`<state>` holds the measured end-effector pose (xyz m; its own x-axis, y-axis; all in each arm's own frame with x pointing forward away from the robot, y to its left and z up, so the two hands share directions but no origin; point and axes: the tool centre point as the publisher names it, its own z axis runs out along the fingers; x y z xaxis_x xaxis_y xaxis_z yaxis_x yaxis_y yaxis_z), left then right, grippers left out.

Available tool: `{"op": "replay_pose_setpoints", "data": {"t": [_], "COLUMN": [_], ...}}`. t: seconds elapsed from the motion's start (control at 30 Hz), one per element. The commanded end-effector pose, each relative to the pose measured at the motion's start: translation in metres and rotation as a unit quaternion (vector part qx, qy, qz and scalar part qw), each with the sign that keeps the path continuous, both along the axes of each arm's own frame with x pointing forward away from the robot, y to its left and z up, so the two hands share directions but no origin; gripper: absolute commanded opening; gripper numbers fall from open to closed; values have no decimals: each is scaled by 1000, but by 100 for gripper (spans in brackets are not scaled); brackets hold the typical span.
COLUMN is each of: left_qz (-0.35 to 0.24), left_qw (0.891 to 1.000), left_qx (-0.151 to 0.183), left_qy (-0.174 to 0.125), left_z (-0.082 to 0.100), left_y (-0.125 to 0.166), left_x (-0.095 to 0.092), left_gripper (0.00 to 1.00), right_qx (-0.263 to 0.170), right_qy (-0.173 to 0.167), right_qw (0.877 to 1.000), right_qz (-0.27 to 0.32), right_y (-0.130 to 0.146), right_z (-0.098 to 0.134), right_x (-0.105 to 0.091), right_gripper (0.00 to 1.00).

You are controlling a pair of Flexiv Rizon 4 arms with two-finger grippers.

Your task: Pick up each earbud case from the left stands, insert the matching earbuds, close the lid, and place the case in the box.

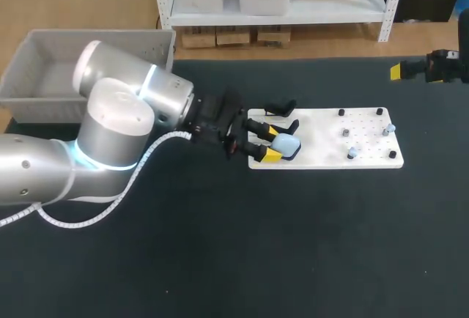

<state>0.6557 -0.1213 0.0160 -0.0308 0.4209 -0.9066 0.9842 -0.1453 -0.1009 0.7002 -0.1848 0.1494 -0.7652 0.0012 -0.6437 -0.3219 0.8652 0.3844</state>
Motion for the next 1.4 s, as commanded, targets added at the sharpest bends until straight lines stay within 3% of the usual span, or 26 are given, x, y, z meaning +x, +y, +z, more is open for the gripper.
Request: {"op": "replay_pose_setpoints", "data": {"t": [0.03,0.43,0.57,0.63,0.87,1.2,1.4], "left_qz": [-2,-9,-10,-11,-20,-36,-42], "left_qw": [1000,1000,1000,1000,1000,993,983], "left_qx": [2,10,14,15,10,-61,-132], "left_qy": [1,5,5,6,-11,-97,-119], "left_z": [-2,-4,-5,-5,4,61,82], "left_y": [-3,-6,-7,-6,-5,-12,-23], "left_x": [3,7,7,7,-1,-22,-23], "left_gripper": [45,40,20,0,0,0,0], "right_qx": [-1,-1,-1,-1,-1,-1,-1], "right_qy": [0,0,0,0,0,0,0], "right_qw": [1000,1000,1000,1000,1000,1000,1000], "right_qz": [0,0,0,0,0,0,0], "right_y": [0,0,0,0,0,0,0], "right_z": [0,0,0,0,0,0,0], "right_x": [0,0,0,0,0,0,0], "right_gripper": [100,100,100,100,100,100,100]}}
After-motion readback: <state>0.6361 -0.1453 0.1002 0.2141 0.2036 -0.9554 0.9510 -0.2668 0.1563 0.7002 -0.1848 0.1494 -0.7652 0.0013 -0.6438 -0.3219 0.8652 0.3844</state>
